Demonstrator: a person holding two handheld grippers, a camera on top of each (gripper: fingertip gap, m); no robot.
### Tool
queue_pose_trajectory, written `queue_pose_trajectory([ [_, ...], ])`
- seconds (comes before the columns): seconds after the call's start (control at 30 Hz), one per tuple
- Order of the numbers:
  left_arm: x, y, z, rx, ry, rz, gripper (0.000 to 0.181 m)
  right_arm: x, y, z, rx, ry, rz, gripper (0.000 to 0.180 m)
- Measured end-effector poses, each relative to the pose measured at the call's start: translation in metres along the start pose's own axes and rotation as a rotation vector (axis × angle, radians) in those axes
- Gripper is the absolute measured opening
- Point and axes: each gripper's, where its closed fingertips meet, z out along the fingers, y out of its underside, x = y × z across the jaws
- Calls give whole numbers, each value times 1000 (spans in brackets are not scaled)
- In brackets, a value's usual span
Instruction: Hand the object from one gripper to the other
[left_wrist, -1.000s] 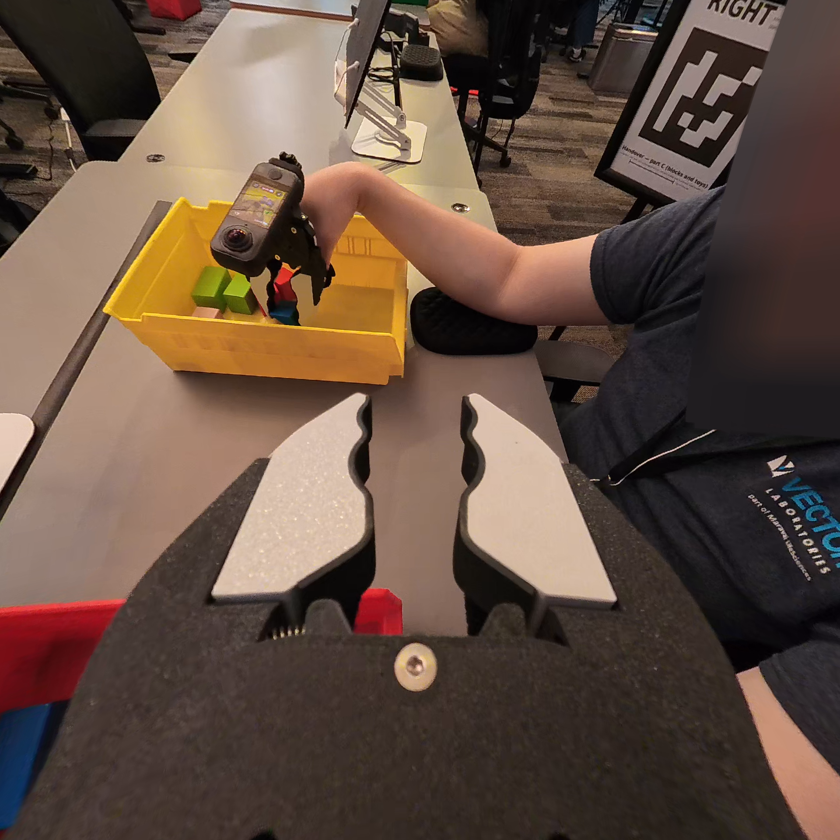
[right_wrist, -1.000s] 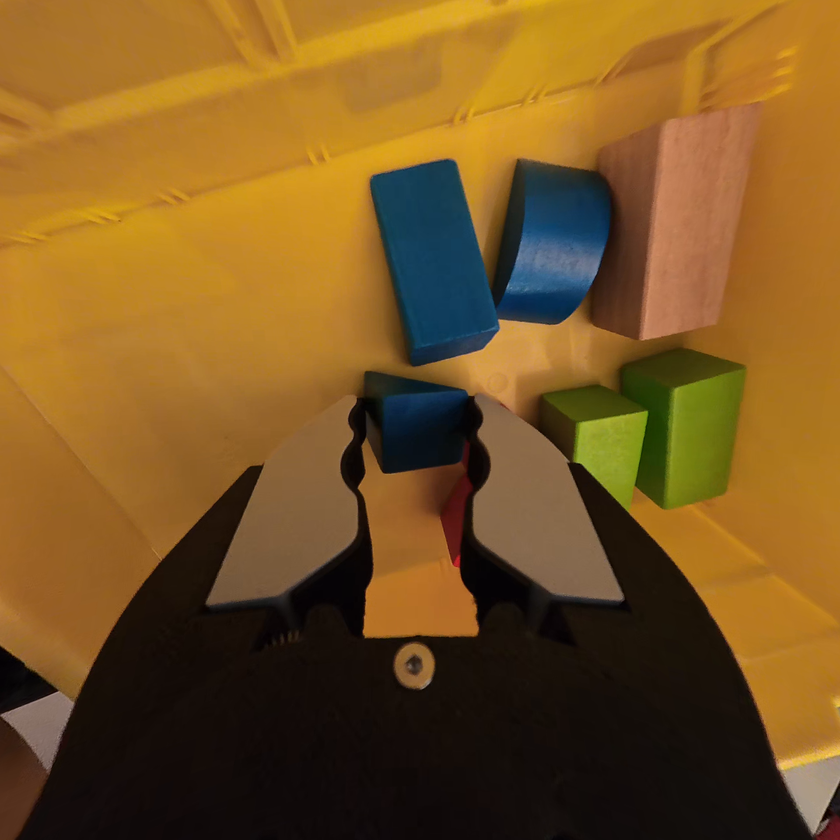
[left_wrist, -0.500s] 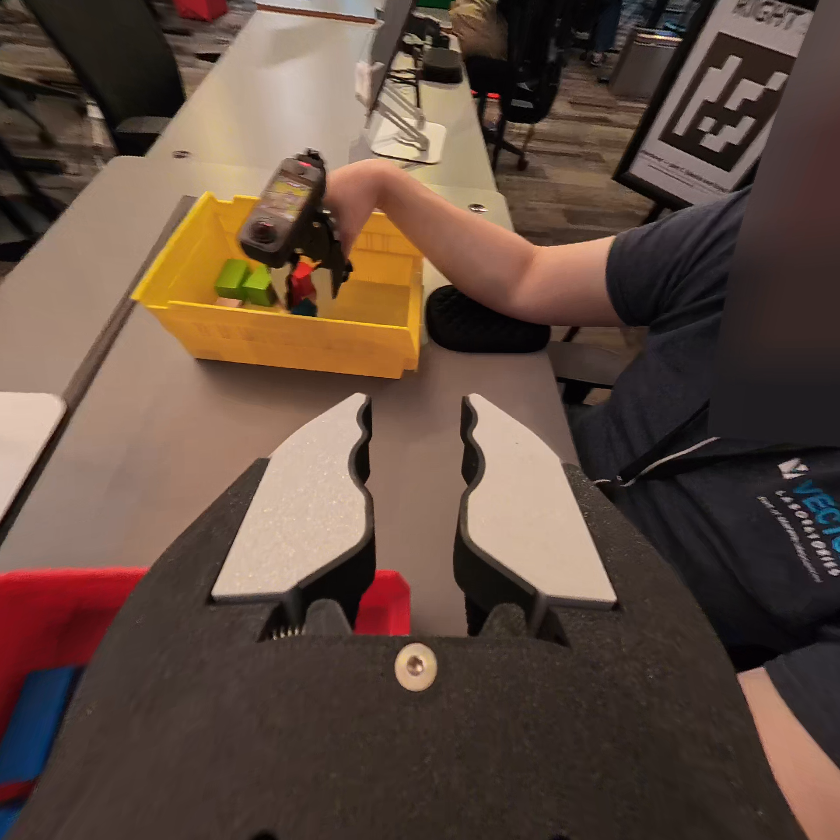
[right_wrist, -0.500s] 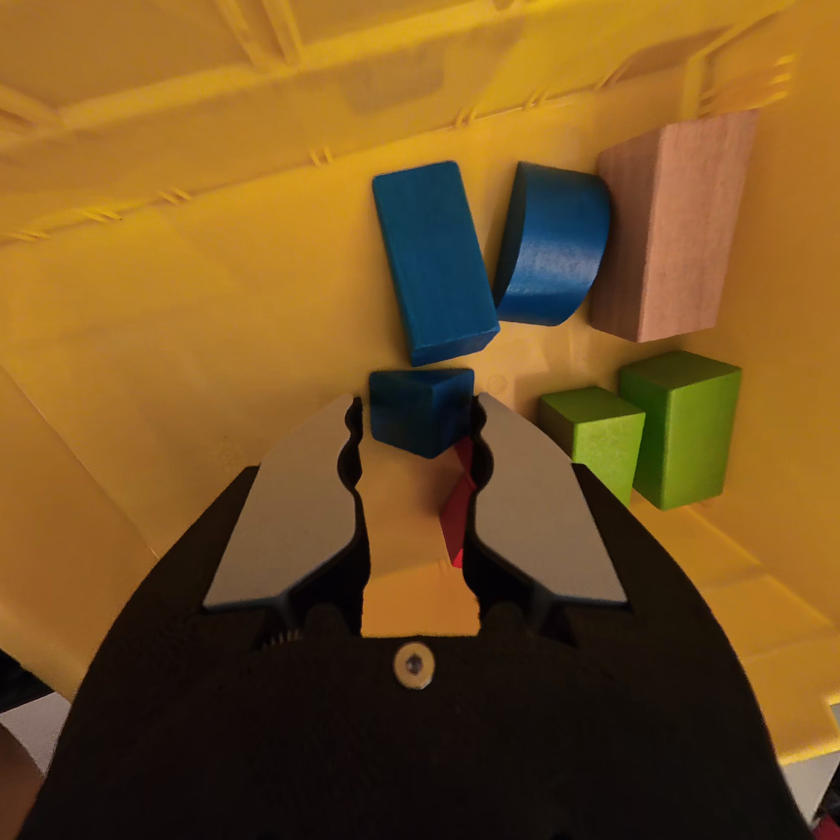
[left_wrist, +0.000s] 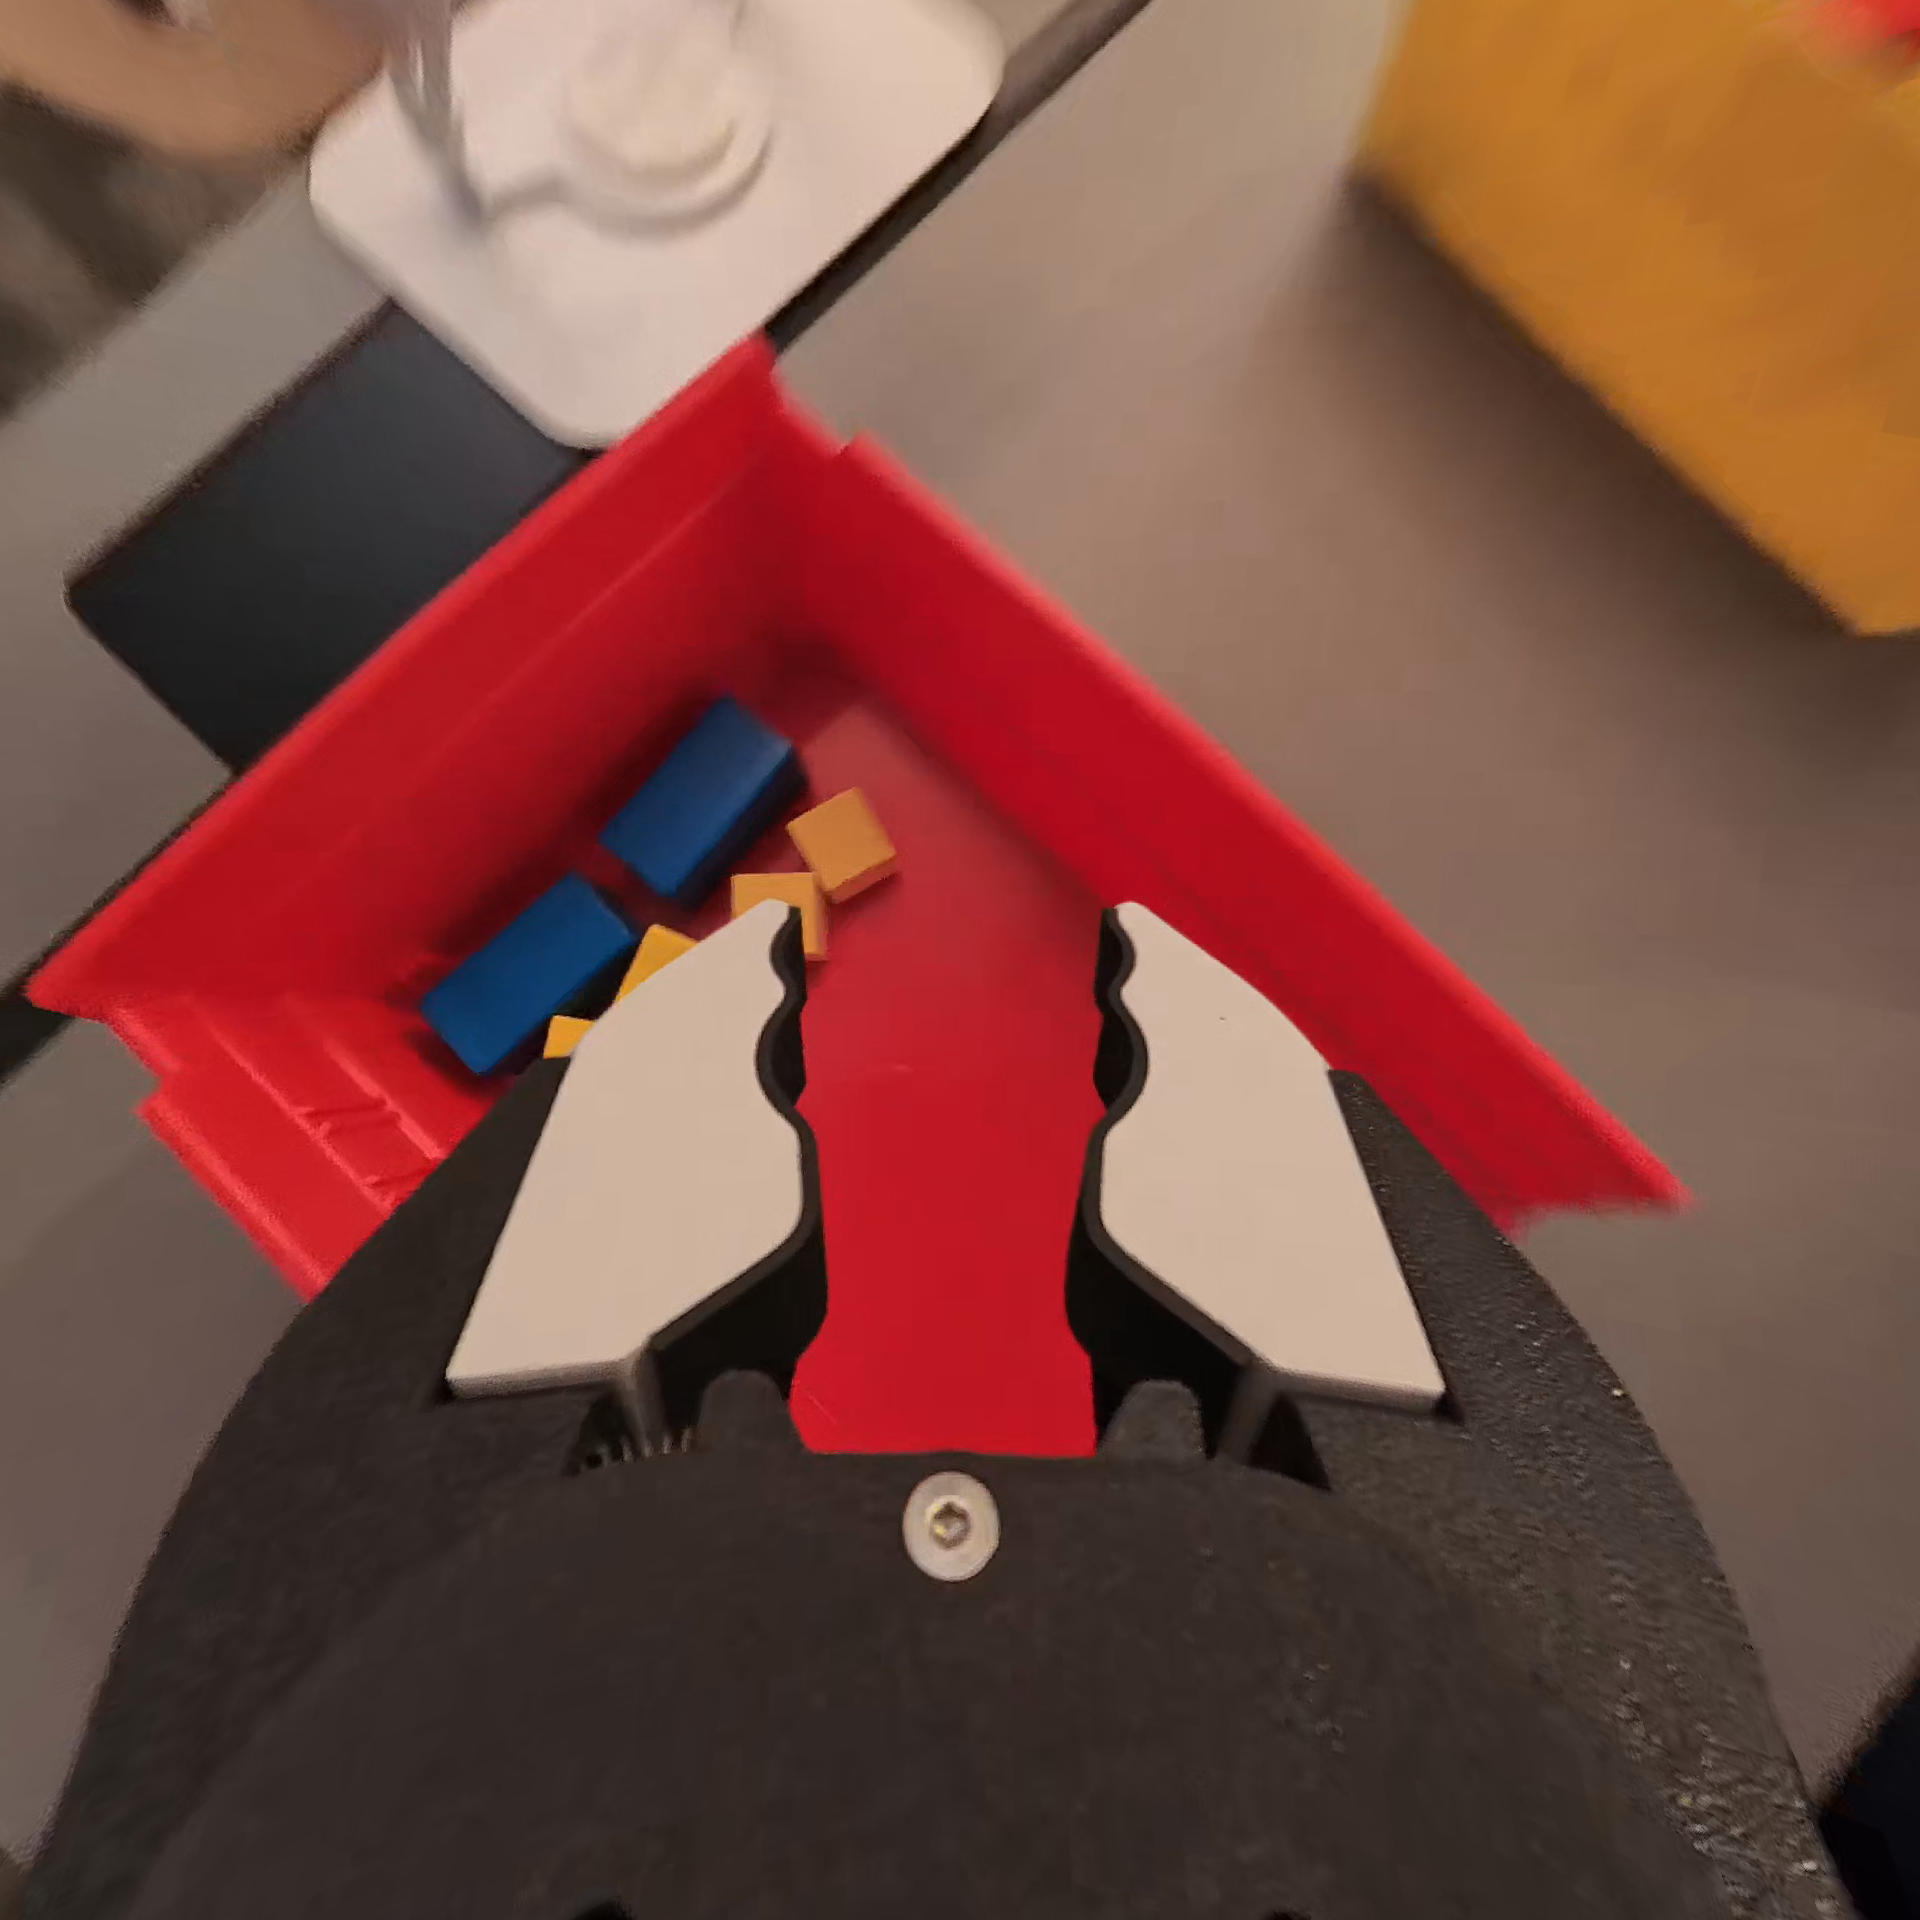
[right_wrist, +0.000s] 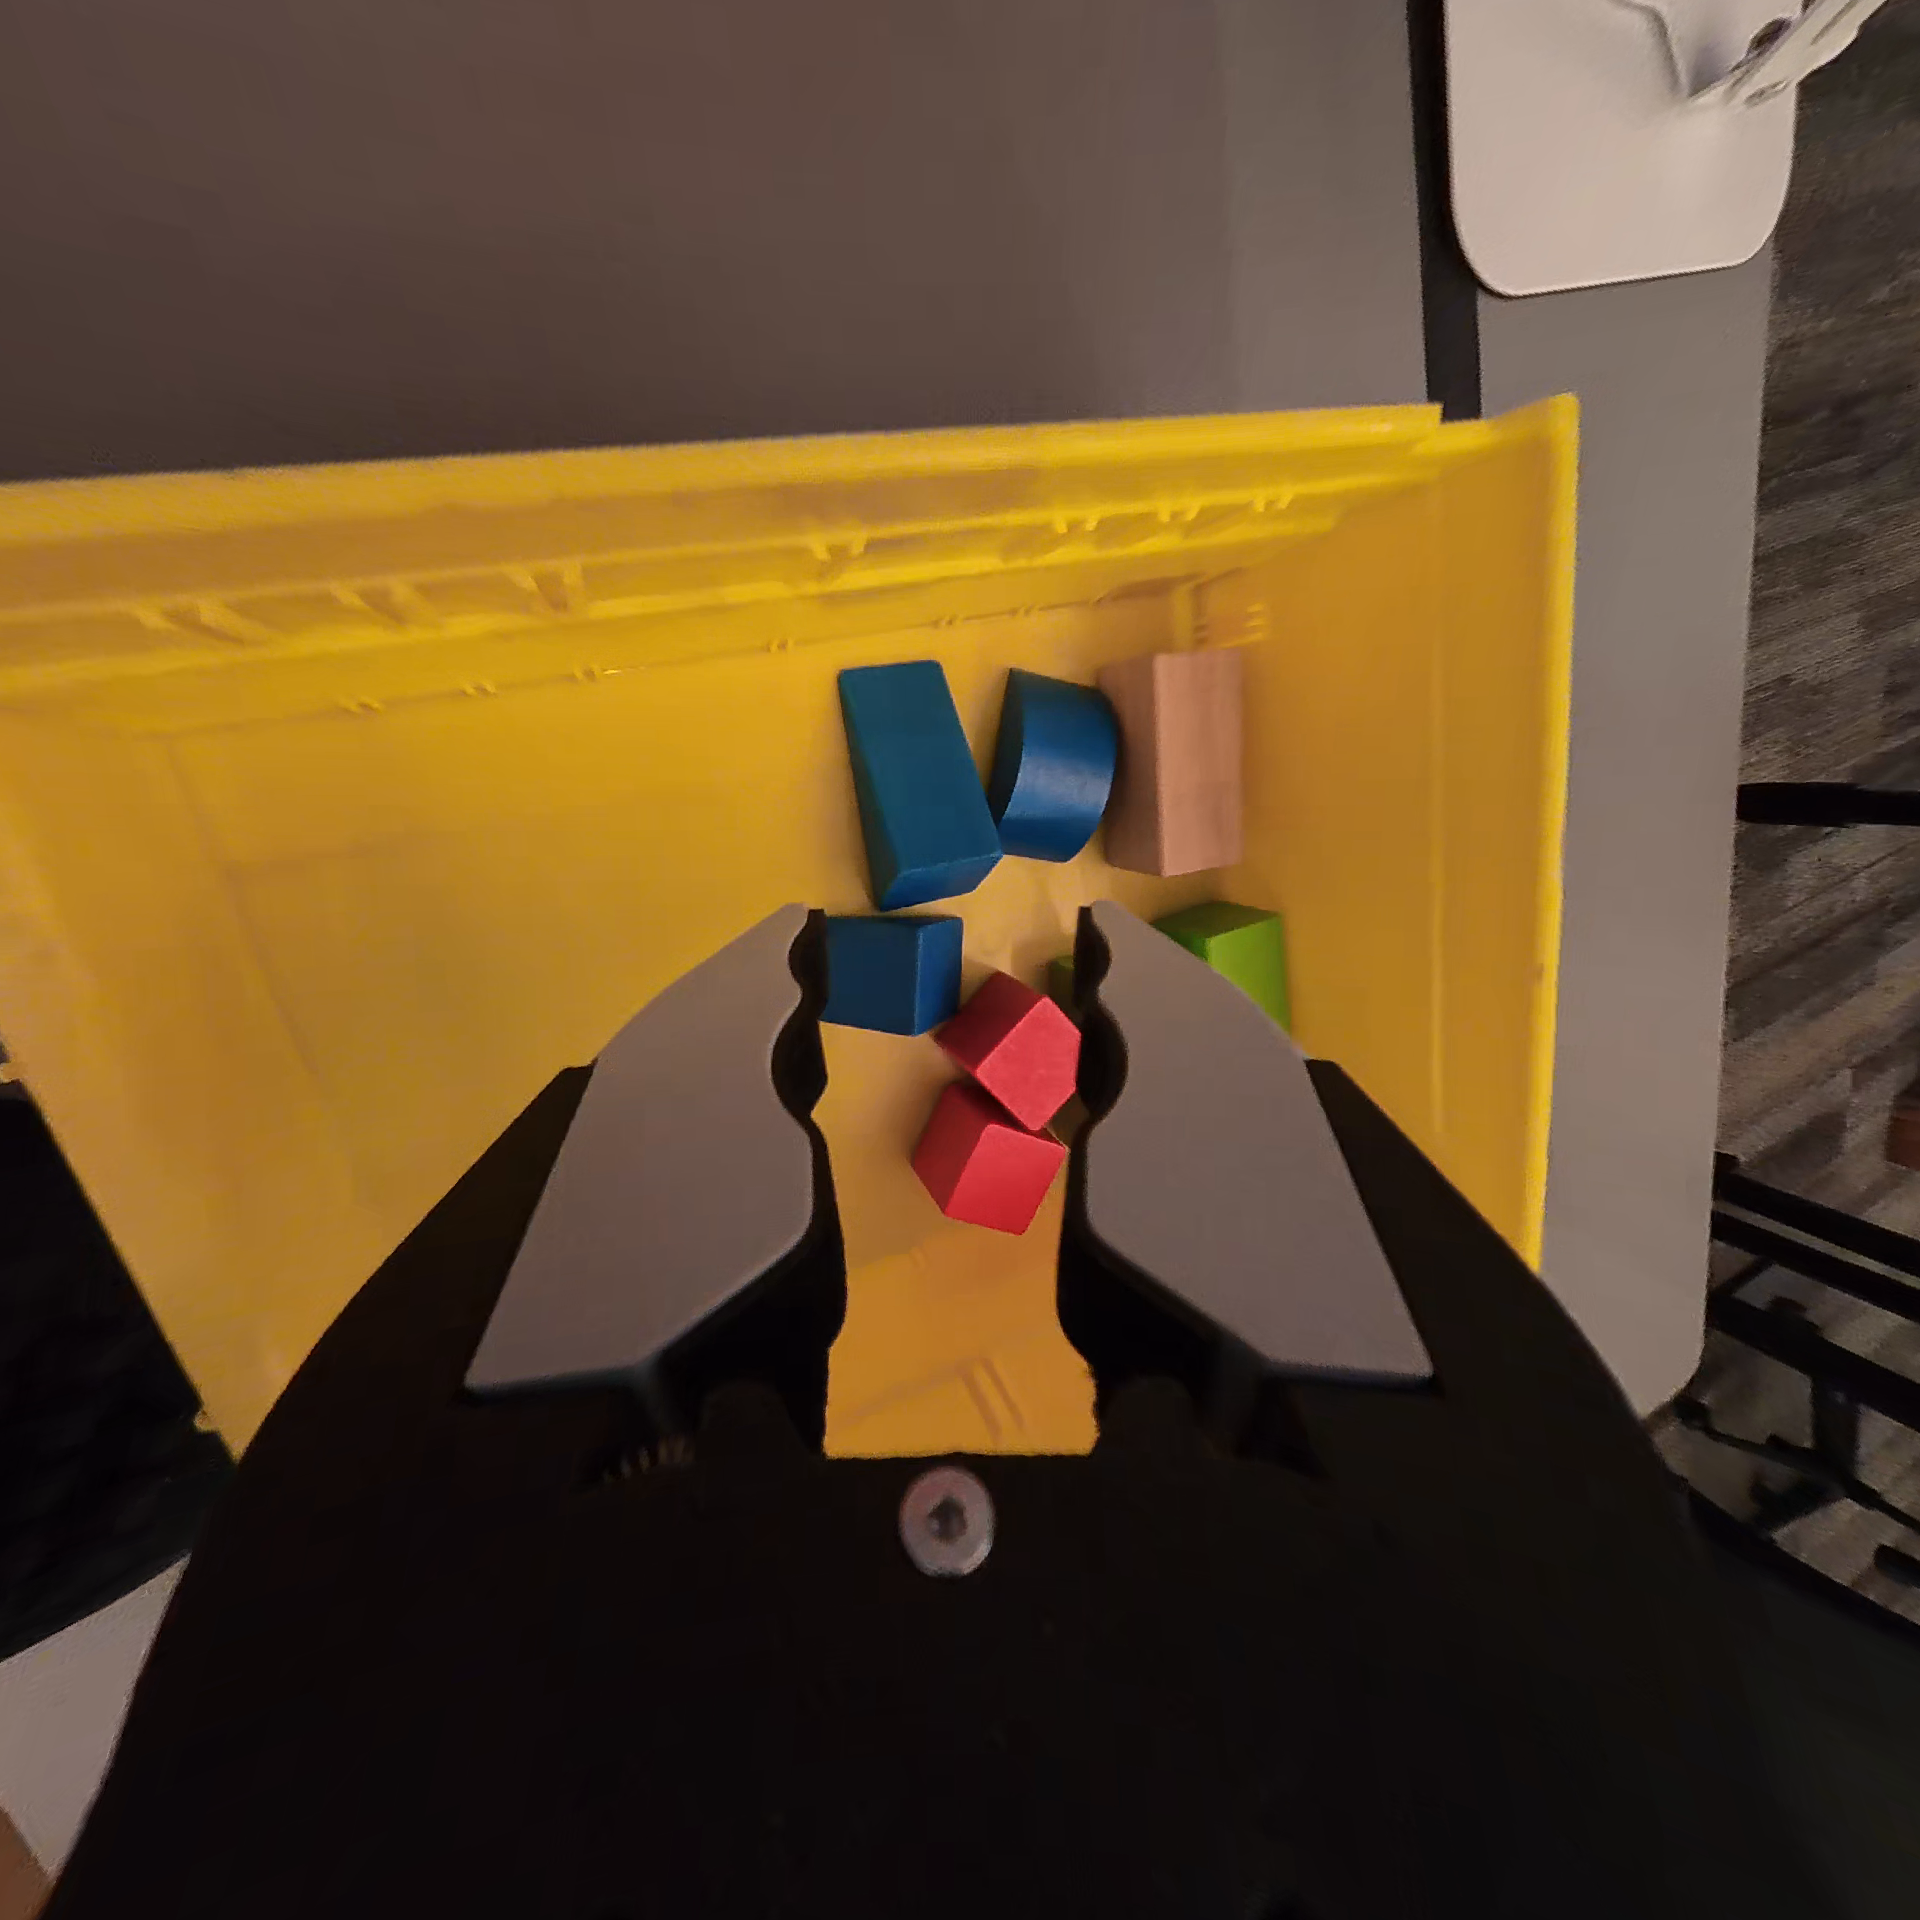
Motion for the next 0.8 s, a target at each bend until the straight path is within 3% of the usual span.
queue_pose_trajectory([
  [0.27, -30, 26, 81, -192, -155, -4, 45, -3, -5, -5, 14, 1, -18, 47],
  [0.53, -40, 38, 105, -250, -212, 15, 56, -5, 1, 1, -15, -21, -10, 47],
  [0.8, -40, 46, 115, -273, -189, 7, 42, -7, 2, 2, -21, -30, -9, 46],
])
